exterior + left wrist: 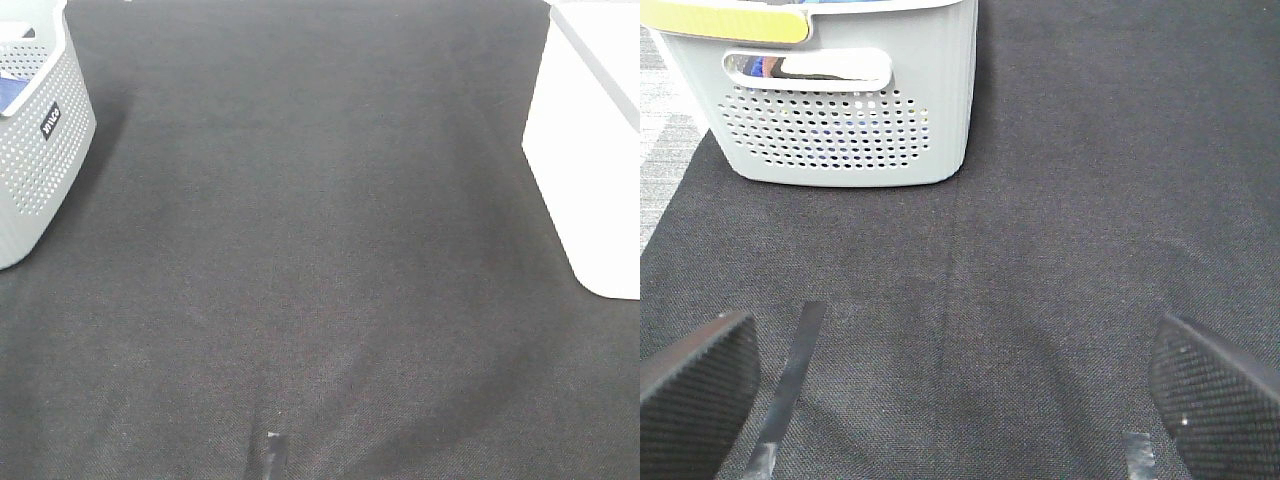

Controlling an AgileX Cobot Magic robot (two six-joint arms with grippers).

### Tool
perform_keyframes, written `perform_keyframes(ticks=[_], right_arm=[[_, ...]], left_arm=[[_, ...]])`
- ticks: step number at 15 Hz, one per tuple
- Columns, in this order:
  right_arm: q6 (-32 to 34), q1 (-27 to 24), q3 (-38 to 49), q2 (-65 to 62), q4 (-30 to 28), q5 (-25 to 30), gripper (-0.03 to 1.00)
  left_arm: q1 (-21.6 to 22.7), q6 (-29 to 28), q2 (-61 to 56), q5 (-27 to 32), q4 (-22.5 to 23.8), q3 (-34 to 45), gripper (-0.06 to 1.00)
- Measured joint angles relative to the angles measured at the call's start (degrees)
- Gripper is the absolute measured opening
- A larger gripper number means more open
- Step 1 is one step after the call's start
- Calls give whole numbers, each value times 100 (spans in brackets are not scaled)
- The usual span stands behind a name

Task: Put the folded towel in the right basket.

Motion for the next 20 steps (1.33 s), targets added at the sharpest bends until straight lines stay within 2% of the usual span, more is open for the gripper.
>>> perform_keyframes(ticks=[4, 13, 15, 18, 20], right_arm=[[-6, 0, 407, -40, 80, -126, 96], [-80, -52, 430, -40, 178, -195, 96], [-103, -206, 430, -40, 178, -195, 96], [-115, -968, 430, -40, 178, -195, 96], [-120, -1094, 430, -40, 178, -201, 96]], left_arm=[[0, 0, 0, 0, 0, 0, 99], [0, 0, 0, 0, 0, 0, 99], [0, 0, 0, 0, 0, 0, 99], [0, 0, 0, 0, 0, 0, 99], [0, 0, 0, 0, 0, 0, 99]])
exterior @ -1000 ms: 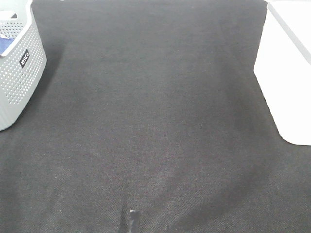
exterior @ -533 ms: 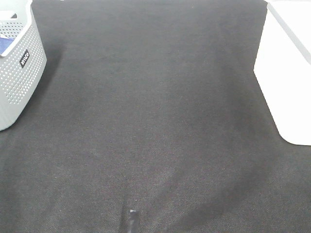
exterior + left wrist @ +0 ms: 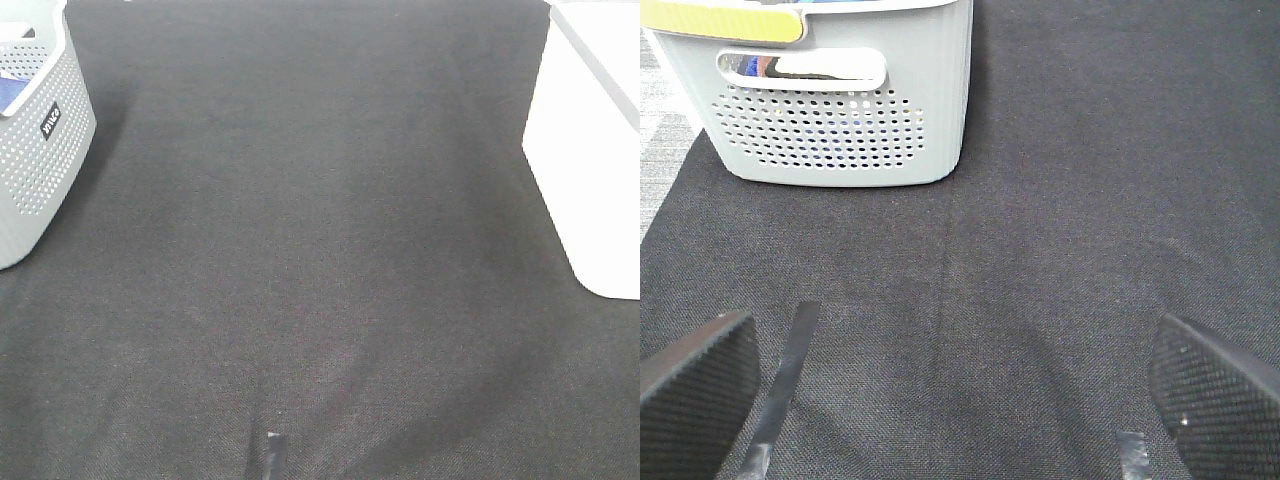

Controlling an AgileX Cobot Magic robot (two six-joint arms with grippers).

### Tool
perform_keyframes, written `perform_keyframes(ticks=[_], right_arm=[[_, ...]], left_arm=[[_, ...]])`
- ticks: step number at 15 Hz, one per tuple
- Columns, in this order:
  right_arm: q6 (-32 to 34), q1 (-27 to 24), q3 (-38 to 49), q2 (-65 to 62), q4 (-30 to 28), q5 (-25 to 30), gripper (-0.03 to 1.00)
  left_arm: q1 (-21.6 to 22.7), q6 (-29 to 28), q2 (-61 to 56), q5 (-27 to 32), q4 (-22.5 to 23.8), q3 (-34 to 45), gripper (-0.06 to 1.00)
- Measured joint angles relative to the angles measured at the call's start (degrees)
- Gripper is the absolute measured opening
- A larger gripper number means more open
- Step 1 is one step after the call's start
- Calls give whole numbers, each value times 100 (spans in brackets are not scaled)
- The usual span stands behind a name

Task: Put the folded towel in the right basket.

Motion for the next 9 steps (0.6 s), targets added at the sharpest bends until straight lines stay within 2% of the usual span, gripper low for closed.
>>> perform_keyframes(ticks=[9], right_arm=[[0, 0, 0, 0, 0, -6, 96]], left_arm=[[0, 0, 0, 0, 0, 0, 99]])
